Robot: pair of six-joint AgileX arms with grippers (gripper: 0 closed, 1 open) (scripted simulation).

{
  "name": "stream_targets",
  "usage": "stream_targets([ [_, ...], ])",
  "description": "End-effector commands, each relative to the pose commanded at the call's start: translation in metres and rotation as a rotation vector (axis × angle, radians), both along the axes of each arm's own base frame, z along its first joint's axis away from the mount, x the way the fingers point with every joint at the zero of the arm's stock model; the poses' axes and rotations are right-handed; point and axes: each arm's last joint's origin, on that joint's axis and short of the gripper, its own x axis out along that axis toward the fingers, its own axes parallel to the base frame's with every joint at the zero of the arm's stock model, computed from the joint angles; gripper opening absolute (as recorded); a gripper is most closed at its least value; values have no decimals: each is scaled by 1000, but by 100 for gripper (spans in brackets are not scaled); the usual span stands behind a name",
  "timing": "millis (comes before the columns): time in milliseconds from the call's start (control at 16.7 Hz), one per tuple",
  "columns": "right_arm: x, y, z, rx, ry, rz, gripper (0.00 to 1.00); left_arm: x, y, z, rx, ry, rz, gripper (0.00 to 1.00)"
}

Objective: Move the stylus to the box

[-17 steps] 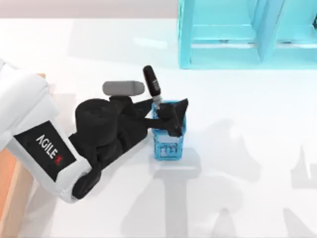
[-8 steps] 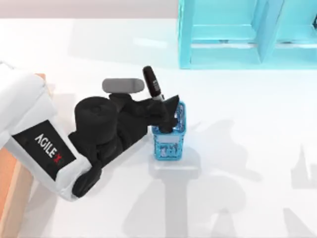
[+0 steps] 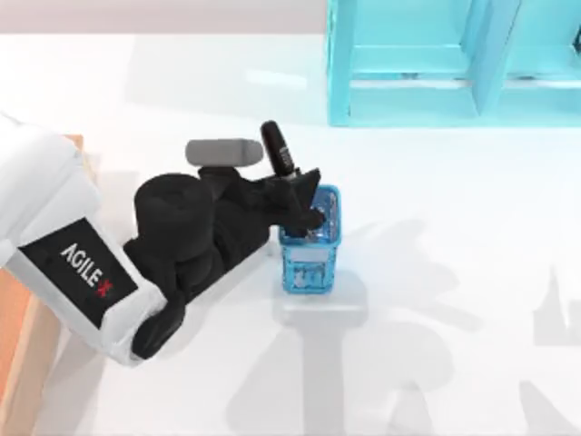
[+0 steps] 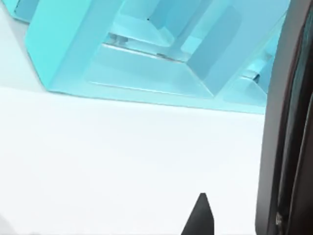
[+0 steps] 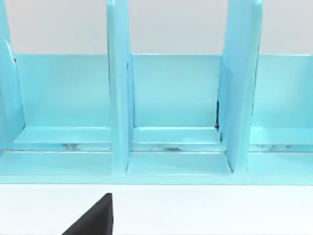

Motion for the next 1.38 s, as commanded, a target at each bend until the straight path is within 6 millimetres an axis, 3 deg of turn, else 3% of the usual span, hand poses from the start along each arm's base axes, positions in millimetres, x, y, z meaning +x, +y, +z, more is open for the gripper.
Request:
stream_targets([
  [360,0,0,0,0,0,0,100,14,14,27,-20,-48,14,0],
  [720,0,0,0,0,0,0,100,28,78,86,-11,-8,7,0],
  [1020,0,0,0,0,0,0,100,13,136,142,-12,-9,8,0],
  [1200,0,0,0,0,0,0,100,7,151,158,-12,-31,14,0],
  [1380,0,0,0,0,0,0,100,7,152,158,-12,-32,14,0],
])
